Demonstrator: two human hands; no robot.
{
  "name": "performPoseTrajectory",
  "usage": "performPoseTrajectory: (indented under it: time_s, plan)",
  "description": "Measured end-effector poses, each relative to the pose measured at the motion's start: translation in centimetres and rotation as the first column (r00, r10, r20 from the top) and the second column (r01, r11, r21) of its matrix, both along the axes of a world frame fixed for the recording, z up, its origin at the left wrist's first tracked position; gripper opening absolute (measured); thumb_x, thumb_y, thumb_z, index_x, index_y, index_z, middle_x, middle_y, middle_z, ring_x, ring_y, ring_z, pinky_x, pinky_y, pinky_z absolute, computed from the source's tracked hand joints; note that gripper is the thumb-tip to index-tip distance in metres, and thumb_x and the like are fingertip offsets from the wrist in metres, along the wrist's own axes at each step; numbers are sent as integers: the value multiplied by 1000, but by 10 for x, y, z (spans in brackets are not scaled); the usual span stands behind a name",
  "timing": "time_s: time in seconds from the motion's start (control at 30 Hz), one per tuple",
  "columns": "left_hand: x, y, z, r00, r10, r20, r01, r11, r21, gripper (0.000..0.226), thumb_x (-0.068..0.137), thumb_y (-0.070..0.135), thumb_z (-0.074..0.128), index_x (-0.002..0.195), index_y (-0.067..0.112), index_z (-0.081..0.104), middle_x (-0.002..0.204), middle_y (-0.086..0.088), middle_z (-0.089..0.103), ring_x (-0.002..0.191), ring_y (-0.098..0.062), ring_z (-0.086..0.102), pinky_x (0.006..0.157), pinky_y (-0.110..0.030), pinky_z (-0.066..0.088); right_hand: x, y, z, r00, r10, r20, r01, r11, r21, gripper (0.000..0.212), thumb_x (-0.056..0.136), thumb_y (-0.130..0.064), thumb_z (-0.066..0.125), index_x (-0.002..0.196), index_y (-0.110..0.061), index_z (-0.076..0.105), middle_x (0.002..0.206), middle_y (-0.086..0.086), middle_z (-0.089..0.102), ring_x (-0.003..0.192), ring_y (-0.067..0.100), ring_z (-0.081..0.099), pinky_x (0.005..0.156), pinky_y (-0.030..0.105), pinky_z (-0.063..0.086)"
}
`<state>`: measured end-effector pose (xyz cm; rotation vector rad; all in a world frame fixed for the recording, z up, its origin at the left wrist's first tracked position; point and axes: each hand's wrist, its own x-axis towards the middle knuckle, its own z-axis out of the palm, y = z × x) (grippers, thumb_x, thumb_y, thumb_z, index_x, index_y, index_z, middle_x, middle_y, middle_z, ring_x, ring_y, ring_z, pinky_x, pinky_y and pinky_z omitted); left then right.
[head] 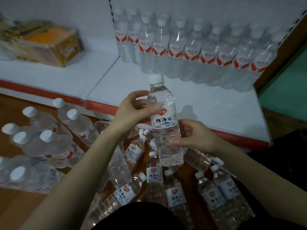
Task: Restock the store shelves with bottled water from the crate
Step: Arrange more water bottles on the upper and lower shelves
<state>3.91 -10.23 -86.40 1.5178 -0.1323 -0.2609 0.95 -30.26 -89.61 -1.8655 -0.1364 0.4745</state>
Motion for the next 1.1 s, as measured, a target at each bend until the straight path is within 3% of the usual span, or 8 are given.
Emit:
performPoseTrajectory:
  time_s: [0.1, 0.23, 0.33, 0.5, 0.63, 0.83, 0.93, 1.1]
  plan:
    - [-1, 14, 18, 999, -4, 42, 4, 1000, 10, 64, 59, 22, 73, 118, 21, 50, 109, -6, 67, 97, -21, 68, 82, -33, 57, 8, 12, 31, 997, -19, 69, 18, 1000, 8, 55, 58, -30, 79, 110, -19, 62, 108, 2, 70, 101, 19, 66, 90, 38, 53]
    - [-8, 28, 39, 989, -99, 110, 93, 993, 67, 68, 63, 21, 76, 115, 51, 42, 109, 4, 64, 93, -8, 68, 71, -22, 56, 12, 29, 79, 987, -42, 154, 34, 998, 52, 48, 58, -24, 77, 104, -23, 63, 99, -4, 72, 90, 8, 69, 71, 19, 54]
    - [-9, 38, 63, 983, -76, 170, 72, 997, 27, 73, 66, 19, 76, 114, 58, 38, 99, 8, 68, 89, -7, 69, 67, -21, 55, 17, 42, 115, 977, -47, 210, 34, 997, 62, 40, 64, -17, 77, 100, -27, 62, 93, -3, 72, 78, 2, 68, 59, 13, 49]
    - [-1, 55, 123, 953, 22, 304, -9, 999, -43, 81, 60, 21, 81, 128, 42, 42, 100, 4, 71, 89, -15, 70, 72, -35, 59, 24, 64, 181, 952, -51, 301, 40, 998, 44, 39, 70, -12, 76, 103, -25, 62, 92, -3, 71, 72, -3, 66, 55, 11, 46]
    - [5, 61, 176, 911, 47, 410, -9, 995, -95, 69, 58, 19, 83, 113, 45, 50, 96, 1, 72, 84, -15, 71, 68, -34, 60, 23, 75, 235, 921, -108, 373, 74, 992, 104, 34, 66, -10, 80, 93, -24, 63, 77, -6, 72, 67, 0, 67, 51, 15, 48]
    - [22, 49, 256, 803, 150, 577, -87, 987, -134, 53, 57, 33, 85, 103, 31, 59, 84, -5, 72, 74, -16, 71, 59, -33, 58, 24, 75, 314, 845, -162, 509, 107, 985, 136, 49, 49, -31, 87, 94, -22, 69, 88, -2, 75, 80, 10, 71, 64, 31, 54]
    - [32, 37, 292, 723, 202, 661, -118, 978, -169, 49, 55, 40, 82, 97, 24, 62, 80, 0, 73, 73, -13, 69, 58, -32, 55, 29, 72, 351, 795, -204, 572, 125, 977, 175, 49, 45, -43, 73, 87, -19, 72, 88, -1, 75, 80, 15, 70, 69, 35, 55]
    - [58, 11, 335, 659, 166, 733, -156, 984, -83, 61, 70, 57, 64, 122, 25, 58, 103, 0, 68, 94, -14, 66, 83, -41, 56, 51, 55, 397, 781, -246, 574, 142, 965, 220, 55, 49, -36, 72, 97, -9, 68, 91, 11, 74, 79, 24, 70, 75, 39, 58]
